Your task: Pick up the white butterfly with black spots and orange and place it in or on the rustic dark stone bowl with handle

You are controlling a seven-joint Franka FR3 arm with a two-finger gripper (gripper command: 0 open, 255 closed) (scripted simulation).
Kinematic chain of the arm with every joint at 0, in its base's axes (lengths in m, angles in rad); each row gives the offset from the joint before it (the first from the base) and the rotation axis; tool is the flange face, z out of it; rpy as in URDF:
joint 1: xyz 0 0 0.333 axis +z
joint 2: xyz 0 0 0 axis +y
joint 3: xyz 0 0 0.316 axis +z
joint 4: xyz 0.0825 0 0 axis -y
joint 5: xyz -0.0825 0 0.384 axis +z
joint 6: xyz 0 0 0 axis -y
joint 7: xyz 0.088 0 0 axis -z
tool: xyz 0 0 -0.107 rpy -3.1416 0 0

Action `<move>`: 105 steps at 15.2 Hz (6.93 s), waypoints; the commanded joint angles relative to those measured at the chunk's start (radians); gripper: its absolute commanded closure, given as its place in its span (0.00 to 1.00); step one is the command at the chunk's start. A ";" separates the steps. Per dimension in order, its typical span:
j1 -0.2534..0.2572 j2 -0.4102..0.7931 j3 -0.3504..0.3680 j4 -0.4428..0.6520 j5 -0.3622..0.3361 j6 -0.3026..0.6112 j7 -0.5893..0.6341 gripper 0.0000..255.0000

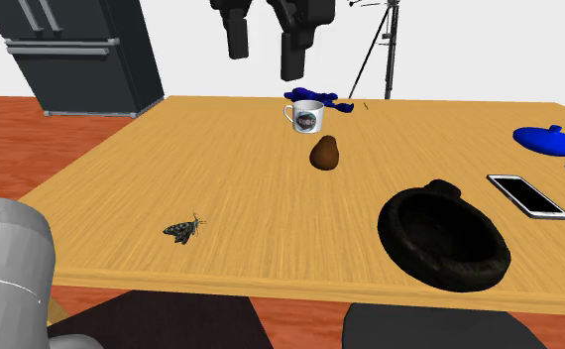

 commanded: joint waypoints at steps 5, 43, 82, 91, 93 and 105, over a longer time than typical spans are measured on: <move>0.028 -0.056 0.048 -0.140 0.028 0.066 0.013 0.00; 0.256 -0.109 0.351 -0.692 0.292 0.486 0.090 1.00; 0.169 -0.123 0.178 -0.280 0.108 0.059 0.074 1.00; 0.063 0.119 0.039 -0.166 -0.037 0.173 -0.097 1.00; 0.044 0.180 0.012 -0.127 -0.062 0.193 -0.130 1.00; -0.036 0.569 -0.120 0.199 -0.143 0.256 -0.308 1.00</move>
